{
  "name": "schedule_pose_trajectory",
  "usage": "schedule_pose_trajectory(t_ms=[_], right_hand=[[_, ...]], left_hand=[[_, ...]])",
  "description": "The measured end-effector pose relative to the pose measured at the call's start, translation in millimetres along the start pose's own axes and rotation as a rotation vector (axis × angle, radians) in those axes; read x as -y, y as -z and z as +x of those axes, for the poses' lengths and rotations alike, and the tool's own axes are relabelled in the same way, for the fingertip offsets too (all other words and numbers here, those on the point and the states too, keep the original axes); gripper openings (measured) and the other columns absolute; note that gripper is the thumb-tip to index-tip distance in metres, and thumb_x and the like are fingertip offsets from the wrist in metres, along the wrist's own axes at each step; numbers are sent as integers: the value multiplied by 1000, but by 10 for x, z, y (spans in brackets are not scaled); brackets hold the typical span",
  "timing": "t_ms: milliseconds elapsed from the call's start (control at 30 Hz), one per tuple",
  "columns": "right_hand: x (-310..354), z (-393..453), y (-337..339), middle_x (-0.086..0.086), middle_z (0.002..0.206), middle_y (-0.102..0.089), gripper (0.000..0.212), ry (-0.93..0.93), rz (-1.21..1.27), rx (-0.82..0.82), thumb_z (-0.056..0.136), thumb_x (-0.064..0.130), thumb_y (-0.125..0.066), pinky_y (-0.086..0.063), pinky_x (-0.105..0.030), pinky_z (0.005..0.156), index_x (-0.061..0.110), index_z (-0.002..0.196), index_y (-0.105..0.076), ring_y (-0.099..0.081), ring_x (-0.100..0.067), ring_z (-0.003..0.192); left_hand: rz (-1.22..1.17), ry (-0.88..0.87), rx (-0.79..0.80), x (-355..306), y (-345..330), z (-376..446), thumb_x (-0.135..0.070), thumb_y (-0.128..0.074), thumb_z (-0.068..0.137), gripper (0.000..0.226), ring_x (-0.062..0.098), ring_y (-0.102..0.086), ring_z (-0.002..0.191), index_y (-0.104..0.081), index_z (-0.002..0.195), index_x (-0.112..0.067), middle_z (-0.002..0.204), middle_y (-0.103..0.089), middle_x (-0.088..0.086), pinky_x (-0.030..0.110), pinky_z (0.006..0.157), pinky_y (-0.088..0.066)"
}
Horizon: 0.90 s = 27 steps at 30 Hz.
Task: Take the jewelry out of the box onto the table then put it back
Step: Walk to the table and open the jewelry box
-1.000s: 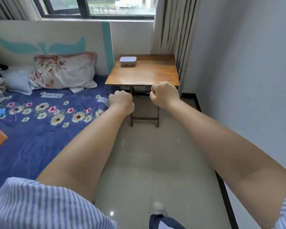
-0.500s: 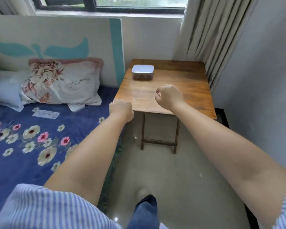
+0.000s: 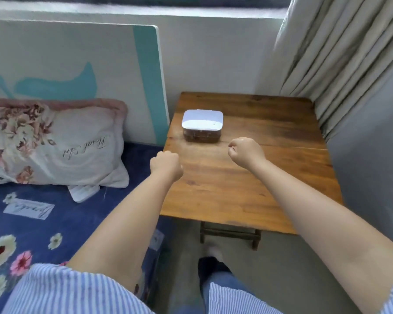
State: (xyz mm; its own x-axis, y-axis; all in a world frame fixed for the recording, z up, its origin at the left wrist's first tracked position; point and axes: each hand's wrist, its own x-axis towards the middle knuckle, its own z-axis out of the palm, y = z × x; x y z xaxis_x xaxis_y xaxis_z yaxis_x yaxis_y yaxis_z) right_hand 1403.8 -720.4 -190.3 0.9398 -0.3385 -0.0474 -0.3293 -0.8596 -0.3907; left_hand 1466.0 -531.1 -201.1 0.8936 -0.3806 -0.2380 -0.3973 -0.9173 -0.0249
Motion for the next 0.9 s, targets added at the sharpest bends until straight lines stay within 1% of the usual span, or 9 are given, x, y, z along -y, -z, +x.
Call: schedule_pose_trajectory(t_ms=[133,300,400,500,600,700,800,833,900], right_hand=[[-49,804,-275,-20,100,-66,19,-107,61,88,81,9,-43,-41,-34,65,4,82,-61,-56,-39,99],[-138,1653,-701,-20,129,-52,40,-334,275,135,86,13,-45,-42,-38,91,2,125,-44,-47,-35,118],[-197,2040,-974,-21,125,-51,38,-444,390,87,86,13,-48,-36,-31,78,2,122,-43,-46,-35,114],[-227,2329,-1256,-20,127,-47,33,-548,482,67,86,5,-43,-40,-35,86,-1,118,-42,-45,-33,115],[-246,2428,-1446,-16,136,-35,45,-575,591,39,80,-11,-28,-40,-39,95,-2,122,-37,-39,-29,119],[-255,2374,-1531,-11,145,-30,53,-609,674,-34,79,-15,-25,-31,-30,103,3,127,-37,-31,-24,129],[-243,2218,-1560,-10,129,-41,41,-667,768,-63,82,-10,-31,-37,-9,72,7,117,-45,-40,-25,115],[-207,2135,-1566,-8,116,-42,32,-683,790,-72,82,-9,-32,-37,-5,56,7,105,-47,-42,-24,103],[-126,1897,-1594,-5,104,-40,21,-702,830,-92,81,-7,-35,-30,-3,45,6,91,-48,-38,-20,89]], left_hand=[[-85,45,84,181,-88,748,-14,-39,89,26,32,-49,106,-53,108,-5,116,-55,15,36,74,-42],[-374,75,190,331,-261,1697,-22,-42,92,40,30,-50,115,-42,127,-3,131,-51,14,38,86,-47],[-558,23,252,347,-400,2306,-27,-46,92,53,30,-38,131,-30,138,-5,146,-37,14,38,103,-38],[-824,86,349,301,-579,2854,-29,-48,92,62,29,-28,137,-19,143,-11,153,-25,10,41,106,-34],[-1095,131,472,225,-776,3204,-25,-49,92,50,27,-39,127,-29,137,-14,145,-37,7,37,89,-36],[-1250,141,500,198,-867,3312,-17,-48,92,45,25,-41,127,-34,134,-13,144,-42,7,36,101,-34],[-1256,134,465,182,-887,3226,-14,-50,91,45,26,-42,125,-35,133,-11,141,-44,7,33,95,-35],[-1253,132,453,183,-884,3149,-13,-50,90,45,25,-44,124,-36,133,-10,141,-45,8,32,92,-35],[-1224,118,414,207,-888,2899,-12,-50,90,44,23,-46,115,-37,133,-8,139,-46,10,30,86,-36]])
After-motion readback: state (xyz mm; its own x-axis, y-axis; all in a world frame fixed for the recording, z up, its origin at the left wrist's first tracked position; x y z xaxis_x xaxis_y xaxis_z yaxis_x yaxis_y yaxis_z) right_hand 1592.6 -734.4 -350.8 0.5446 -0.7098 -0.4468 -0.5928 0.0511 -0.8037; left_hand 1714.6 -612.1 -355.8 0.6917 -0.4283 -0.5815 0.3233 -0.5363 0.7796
